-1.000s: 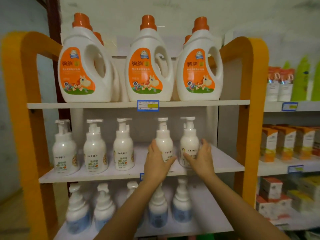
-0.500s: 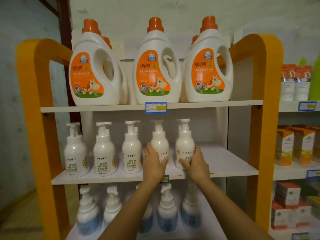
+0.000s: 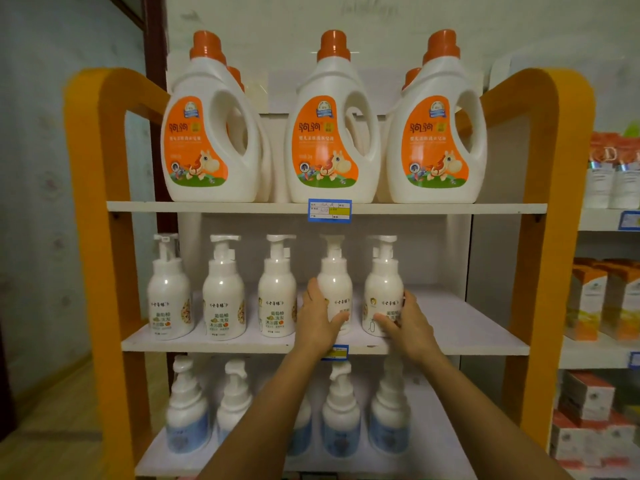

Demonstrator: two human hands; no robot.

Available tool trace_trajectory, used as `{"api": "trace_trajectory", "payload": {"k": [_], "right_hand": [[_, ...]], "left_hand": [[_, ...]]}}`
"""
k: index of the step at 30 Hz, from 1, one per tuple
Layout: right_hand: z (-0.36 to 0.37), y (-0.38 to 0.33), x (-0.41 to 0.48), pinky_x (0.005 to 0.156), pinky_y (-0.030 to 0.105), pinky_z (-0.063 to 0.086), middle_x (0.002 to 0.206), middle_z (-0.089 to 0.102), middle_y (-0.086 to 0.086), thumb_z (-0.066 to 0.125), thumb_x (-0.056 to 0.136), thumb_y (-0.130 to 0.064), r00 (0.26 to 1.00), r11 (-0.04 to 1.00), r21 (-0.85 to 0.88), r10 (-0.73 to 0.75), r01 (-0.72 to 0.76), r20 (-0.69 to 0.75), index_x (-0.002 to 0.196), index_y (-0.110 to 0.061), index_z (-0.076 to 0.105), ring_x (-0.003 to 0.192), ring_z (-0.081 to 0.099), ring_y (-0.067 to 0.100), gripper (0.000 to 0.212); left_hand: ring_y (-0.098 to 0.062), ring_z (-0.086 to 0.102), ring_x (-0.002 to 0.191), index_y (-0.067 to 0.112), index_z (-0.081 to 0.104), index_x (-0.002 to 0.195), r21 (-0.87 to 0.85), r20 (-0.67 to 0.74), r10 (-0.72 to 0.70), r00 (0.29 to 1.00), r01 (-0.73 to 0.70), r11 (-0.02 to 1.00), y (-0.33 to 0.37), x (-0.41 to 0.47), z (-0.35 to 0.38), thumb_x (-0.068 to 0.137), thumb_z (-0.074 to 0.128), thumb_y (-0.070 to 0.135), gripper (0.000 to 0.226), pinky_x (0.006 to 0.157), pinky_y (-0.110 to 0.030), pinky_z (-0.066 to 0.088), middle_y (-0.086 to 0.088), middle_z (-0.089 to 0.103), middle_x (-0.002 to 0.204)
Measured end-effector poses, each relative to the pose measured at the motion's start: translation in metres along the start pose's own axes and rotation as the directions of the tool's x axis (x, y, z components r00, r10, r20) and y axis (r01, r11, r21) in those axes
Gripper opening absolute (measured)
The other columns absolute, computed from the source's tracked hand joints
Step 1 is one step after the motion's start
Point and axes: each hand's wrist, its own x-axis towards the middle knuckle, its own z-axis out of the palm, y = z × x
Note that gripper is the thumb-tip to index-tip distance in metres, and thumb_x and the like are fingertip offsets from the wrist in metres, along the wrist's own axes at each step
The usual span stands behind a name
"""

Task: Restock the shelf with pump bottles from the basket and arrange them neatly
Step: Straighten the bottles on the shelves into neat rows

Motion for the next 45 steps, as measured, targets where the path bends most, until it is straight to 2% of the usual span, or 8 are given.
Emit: {"api": "trace_trajectory", "payload": {"k": [3,8,23,28,33,37,39,45], "right_hand": [[-0.002,0.001,0.001,0.095,0.046,0.046,0.128,0.052,0.009,0.064,0.082,-0.030,1.000,1.000,0.006,-0.015,0.015,0.012,0.128,-0.018,0.033,0.111,0.054,0.028,0.056],[-0.007,0.007,0.004,0.095,0.045,0.046,0.129,0.052,0.010,0.063,0.082,-0.030,0.999,1.000,-0.007,-0.024,0.024,0.026,0.129,-0.017,0.033,0.112,0.055,0.027,0.057],[-0.013,0.017,0.007,0.093,0.054,0.049,0.122,0.055,0.007,0.064,0.081,-0.028,0.997,0.994,0.108,-0.005,-0.003,0.071,0.128,-0.023,0.035,0.109,0.058,0.029,0.056],[-0.013,0.014,0.006,0.092,0.048,0.049,0.127,0.054,0.011,0.063,0.082,-0.027,0.997,0.994,0.111,-0.023,0.015,0.070,0.128,-0.019,0.035,0.102,0.056,0.023,0.054],[-0.016,0.019,0.001,0.095,0.045,0.044,0.133,0.052,0.012,0.059,0.086,-0.027,0.997,0.998,0.039,-0.044,0.041,0.071,0.134,-0.017,0.034,0.109,0.056,0.027,0.055],[-0.019,0.016,0.009,0.098,0.046,0.043,0.139,0.045,0.016,0.065,0.082,-0.025,0.988,0.993,0.092,0.054,-0.067,0.144,0.140,-0.011,0.022,0.121,0.050,0.034,0.074],[-0.013,0.016,0.011,0.096,0.046,0.044,0.139,0.047,0.014,0.070,0.077,-0.031,0.992,0.996,0.041,0.071,-0.076,0.106,0.139,-0.012,0.021,0.119,0.052,0.033,0.082],[-0.010,0.017,0.007,0.091,0.043,0.045,0.127,0.058,0.012,0.067,0.078,-0.035,0.998,0.995,-0.096,0.027,-0.022,0.062,0.127,-0.012,0.037,0.109,0.058,0.030,0.062]], "left_hand": [[-0.024,0.047,0.117,0.013,0.023,0.133,-0.018,0.058,0.014,0.998,-0.013,1.000,0.005,0.001,0.001,0.077,0.069,0.017,0.072,0.087,-0.025,0.037,-0.010,0.044,0.130],[-0.023,0.048,0.117,0.014,0.020,0.134,-0.060,0.108,0.017,0.994,-0.010,0.998,0.005,0.003,0.006,0.076,0.069,0.016,0.076,0.092,-0.029,0.042,-0.011,0.041,0.132],[-0.023,0.048,0.118,0.015,0.021,0.133,-0.106,0.113,0.028,0.993,-0.016,0.994,0.000,0.004,0.007,0.076,0.069,0.015,0.074,0.095,-0.033,0.045,-0.009,0.043,0.131],[-0.024,0.049,0.117,0.016,0.021,0.133,-0.108,0.115,0.016,0.993,-0.004,0.994,0.001,0.004,0.006,0.076,0.069,0.015,0.074,0.096,-0.035,0.045,-0.010,0.043,0.132],[-0.026,0.050,0.115,0.017,0.022,0.132,-0.109,0.123,0.000,0.992,0.013,0.994,0.003,0.002,0.005,0.076,0.069,0.015,0.073,0.097,-0.039,0.047,-0.011,0.043,0.131],[-0.026,0.048,0.117,0.015,0.021,0.133,-0.107,0.123,0.009,0.992,0.005,0.994,0.004,0.002,0.006,0.077,0.068,0.014,0.074,0.098,-0.040,0.045,-0.011,0.041,0.131],[-0.027,0.048,0.118,0.015,0.020,0.135,-0.103,0.125,0.009,0.992,0.004,0.995,0.004,0.002,0.006,0.077,0.068,0.014,0.075,0.099,-0.040,0.045,-0.011,0.041,0.132],[-0.027,0.048,0.117,0.015,0.020,0.133,-0.094,0.130,0.003,0.991,0.009,0.995,0.004,0.002,0.005,0.077,0.068,0.015,0.074,0.097,-0.038,0.044,-0.012,0.041,0.131]]}}
